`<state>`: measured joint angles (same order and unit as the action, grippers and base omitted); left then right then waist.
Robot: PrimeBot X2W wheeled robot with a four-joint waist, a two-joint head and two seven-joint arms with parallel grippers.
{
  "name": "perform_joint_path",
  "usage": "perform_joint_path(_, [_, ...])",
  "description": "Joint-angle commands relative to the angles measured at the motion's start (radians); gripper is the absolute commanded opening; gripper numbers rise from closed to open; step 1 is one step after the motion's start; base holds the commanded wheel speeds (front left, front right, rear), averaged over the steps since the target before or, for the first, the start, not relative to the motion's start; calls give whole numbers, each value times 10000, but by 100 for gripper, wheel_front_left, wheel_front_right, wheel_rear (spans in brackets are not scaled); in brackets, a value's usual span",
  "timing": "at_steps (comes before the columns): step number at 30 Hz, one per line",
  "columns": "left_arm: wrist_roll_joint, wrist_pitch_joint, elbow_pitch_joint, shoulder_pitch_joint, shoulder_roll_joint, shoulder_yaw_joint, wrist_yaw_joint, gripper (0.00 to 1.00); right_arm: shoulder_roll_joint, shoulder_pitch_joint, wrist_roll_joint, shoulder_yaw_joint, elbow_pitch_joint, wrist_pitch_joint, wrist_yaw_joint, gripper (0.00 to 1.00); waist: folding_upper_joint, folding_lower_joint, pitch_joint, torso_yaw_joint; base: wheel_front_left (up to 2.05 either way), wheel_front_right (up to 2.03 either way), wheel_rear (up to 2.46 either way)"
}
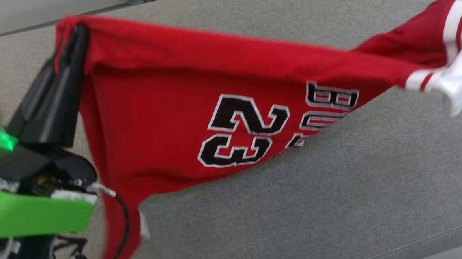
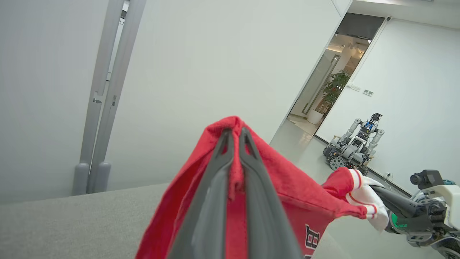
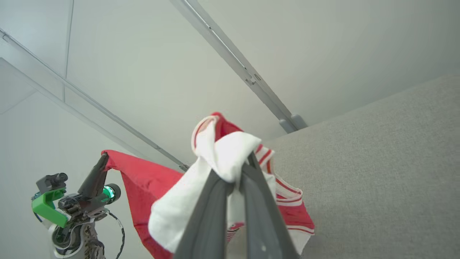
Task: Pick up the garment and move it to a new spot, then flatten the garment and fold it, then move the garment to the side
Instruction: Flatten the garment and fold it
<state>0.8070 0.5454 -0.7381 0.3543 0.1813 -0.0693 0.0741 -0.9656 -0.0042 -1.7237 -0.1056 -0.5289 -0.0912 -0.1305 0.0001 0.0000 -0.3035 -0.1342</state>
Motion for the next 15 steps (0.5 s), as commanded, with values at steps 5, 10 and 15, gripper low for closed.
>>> perform_joint_path(5, [55, 864, 1300, 3218, 229, 186, 590, 0, -113, -891, -1893, -1057, 648, -259, -5, 0, -1, 0, -1183, 293, 0, 0, 0])
perform_joint_path(10, [-156, 1130, 3142, 5855, 211, 61, 797, 0, -426, -2341, -2868, -1523, 1065, -37, -4, 0, -1, 0, -2224, 510, 0, 0, 0])
perform_joint_path(15, [-1206, 640, 5713, 8680, 464, -20, 909, 0, -1860, -5039, -3242, -446, 2480, 1410, 2, 0, -1, 0, -3526, 695, 0, 0, 0])
